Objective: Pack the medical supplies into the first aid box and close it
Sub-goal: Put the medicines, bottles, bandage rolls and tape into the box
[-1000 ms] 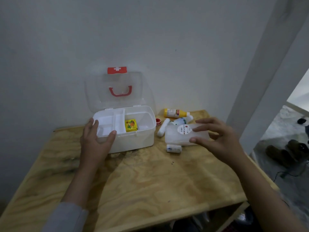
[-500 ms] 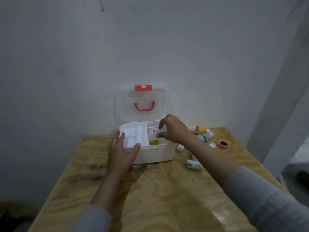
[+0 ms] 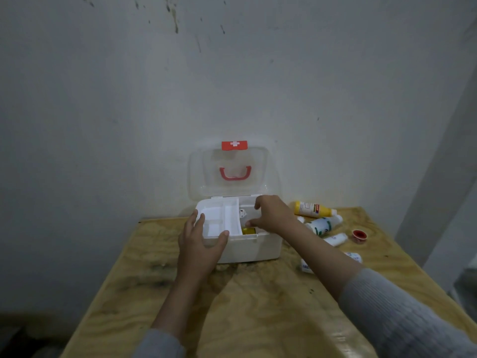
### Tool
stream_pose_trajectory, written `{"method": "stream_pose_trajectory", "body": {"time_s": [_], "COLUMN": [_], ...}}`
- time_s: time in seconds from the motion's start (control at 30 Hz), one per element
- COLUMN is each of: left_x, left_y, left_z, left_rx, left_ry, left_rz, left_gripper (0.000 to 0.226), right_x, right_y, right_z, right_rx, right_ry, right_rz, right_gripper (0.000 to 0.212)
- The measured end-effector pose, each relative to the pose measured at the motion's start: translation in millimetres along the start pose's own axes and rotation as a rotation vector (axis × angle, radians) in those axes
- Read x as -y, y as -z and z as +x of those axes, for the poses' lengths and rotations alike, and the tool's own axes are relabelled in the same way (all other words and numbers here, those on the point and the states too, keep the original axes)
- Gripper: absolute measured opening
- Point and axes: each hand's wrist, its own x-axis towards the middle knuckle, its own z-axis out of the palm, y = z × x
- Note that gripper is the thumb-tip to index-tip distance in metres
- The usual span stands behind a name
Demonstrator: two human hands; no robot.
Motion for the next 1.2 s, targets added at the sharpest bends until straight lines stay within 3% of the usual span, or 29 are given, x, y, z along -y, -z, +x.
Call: {"method": "stream_pose_trajectory", "body": {"time_s": [0.2, 0.4, 0.6, 0.67, 0.87, 1.0, 1.2], "left_x": [2.2, 1.7, 4.0, 5.7, 5.2, 3.4, 2.0], "left_y": [-2.3, -3.4, -1.9, -2.2, -2.9, -2.7, -2.9], "left_z": [1.0, 1.3, 1.2, 2.4, 3.5, 1.7, 1.9], "left_rx": [-0.012, -0.02, -0.006, -0.008, -0.017, -0.017, -0.022], "left_ry": [-0.001, 0.004, -0.004, -0.009, -0.011, -0.013, 0.001], "left_rz": [0.005, 0.013, -0.009, -0.015, -0.022, -0.016, -0.006], "left_gripper": [0.074, 0.075, 0.074, 0.074, 0.073, 0.072, 0.072], "right_x": [-3.1, -5.3, -26.2, -48.0, -132.9, -171.2, -185.9], "right_y": [3.0, 1.1, 17.3, 29.9, 58.5, 61.4, 49.9], "right_z": [1.2, 2.9, -14.1, -21.2, -31.7, -29.1, -25.0], "right_rx": [0.107, 0.108, -0.391, -0.437, -0.303, -0.098, 0.032], "right_ry": [0.093, 0.118, 0.072, 0.046, -0.172, -0.234, -0.234], "right_rz": [0.085, 0.124, 0.582, 0.57, 0.265, 0.049, -0.006], "right_gripper": [0.053, 0.055, 0.016, 0.015, 0.024, 0.034, 0.044]}}
